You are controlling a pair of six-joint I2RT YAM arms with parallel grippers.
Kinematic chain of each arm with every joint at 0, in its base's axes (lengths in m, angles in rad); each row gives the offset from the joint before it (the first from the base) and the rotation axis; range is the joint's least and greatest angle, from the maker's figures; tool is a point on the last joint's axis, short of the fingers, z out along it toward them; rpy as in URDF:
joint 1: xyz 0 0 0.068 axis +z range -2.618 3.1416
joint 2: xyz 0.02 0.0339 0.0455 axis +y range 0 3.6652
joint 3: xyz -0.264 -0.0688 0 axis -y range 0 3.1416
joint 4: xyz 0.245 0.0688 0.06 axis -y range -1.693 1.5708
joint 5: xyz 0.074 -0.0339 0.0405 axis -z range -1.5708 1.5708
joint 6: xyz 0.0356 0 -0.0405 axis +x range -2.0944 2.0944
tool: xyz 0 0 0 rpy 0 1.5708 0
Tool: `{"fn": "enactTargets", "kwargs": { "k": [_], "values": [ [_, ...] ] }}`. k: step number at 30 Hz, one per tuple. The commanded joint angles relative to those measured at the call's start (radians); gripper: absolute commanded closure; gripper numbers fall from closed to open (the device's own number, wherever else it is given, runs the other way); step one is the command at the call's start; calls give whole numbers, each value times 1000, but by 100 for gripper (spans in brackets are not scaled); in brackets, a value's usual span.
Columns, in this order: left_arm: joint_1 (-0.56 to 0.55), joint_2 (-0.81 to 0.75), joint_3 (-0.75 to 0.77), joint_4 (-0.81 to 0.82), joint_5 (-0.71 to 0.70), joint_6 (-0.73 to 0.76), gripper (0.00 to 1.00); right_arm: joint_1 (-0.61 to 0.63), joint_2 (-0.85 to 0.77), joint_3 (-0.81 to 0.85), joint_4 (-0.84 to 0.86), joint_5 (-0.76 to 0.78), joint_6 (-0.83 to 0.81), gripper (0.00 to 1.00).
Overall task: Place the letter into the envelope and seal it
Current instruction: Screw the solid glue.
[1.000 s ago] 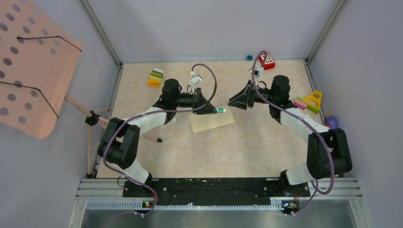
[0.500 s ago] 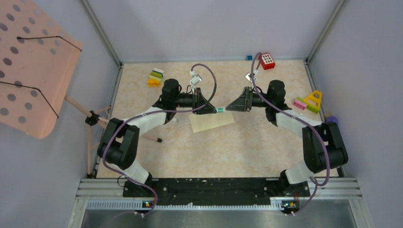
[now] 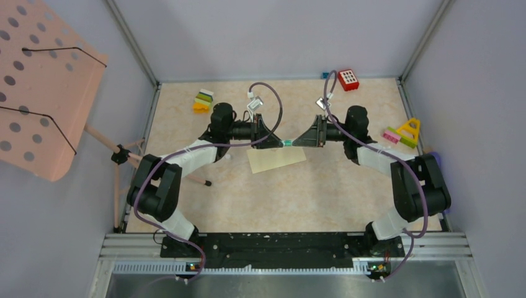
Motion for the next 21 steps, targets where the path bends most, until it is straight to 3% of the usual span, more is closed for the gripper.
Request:
{"fn": "enactTargets", "kwargs": {
  "k": [1, 8, 11, 14, 18, 19, 21],
  "values": [
    [0, -36, -3, 62, 2, 4, 100, 31, 10, 28, 76, -33, 24, 73],
    [1, -26, 1, 52, 8, 1, 100, 37, 4, 5, 199, -61, 7, 100],
    [1, -13, 7, 52, 15, -16, 100, 37, -46, -37, 318, -90, -105, 100],
    [1, 1, 6, 70, 23, -43, 100, 42, -143, -35, 93, -68, -444, 100],
    [1, 9, 3, 91, 29, -68, 100, 128, -285, -3, -434, 129, -1214, 96],
    [1, 10, 3, 94, 30, -73, 100, 154, -313, -21, -468, 183, -1324, 93],
    [1, 14, 2, 101, 32, -80, 100, 178, -348, -83, -381, 250, -1397, 92]
  ]
}}
